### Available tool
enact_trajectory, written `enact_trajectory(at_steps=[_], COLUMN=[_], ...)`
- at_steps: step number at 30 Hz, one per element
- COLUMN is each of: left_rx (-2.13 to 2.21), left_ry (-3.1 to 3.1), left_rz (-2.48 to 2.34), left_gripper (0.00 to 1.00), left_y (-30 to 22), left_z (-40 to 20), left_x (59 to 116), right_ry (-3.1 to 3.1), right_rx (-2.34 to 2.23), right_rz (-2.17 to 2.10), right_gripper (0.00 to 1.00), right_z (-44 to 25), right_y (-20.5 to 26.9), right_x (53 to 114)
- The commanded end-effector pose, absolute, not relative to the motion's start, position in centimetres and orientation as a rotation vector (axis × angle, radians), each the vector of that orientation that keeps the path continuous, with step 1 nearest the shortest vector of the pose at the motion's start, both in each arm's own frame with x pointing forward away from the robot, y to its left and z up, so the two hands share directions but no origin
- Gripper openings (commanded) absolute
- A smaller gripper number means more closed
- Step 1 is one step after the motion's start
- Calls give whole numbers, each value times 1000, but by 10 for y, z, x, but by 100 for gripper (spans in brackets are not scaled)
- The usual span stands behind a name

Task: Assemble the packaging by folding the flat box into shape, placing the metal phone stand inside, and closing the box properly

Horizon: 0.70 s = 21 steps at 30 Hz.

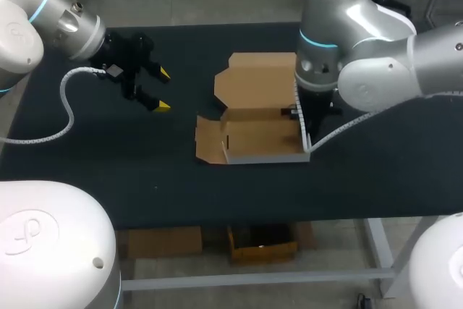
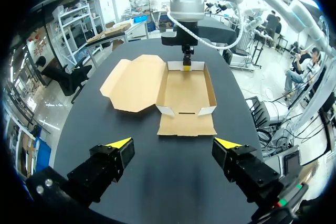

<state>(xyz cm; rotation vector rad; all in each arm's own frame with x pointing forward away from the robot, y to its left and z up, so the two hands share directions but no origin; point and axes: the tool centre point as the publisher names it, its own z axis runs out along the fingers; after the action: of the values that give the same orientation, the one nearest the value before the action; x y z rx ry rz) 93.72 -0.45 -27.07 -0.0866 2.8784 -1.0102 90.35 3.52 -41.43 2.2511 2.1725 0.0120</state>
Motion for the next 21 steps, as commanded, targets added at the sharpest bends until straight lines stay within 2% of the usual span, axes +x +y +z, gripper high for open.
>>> enact_trajectory(at_steps=[1,21], left_rx=[-86,-86], left_ry=[2882,2882], left_rz=[-1006,-1006], left_gripper=[100,100], left_y=[-4,-4], left_z=[-270,-270], left_x=[937,937], right_ry=[2176,2173], right_rx=[2253,2266], right_rz=[11,23], right_gripper=[0,0], right_z=[-417,-418], right_y=[35,35], right_x=[904,905])
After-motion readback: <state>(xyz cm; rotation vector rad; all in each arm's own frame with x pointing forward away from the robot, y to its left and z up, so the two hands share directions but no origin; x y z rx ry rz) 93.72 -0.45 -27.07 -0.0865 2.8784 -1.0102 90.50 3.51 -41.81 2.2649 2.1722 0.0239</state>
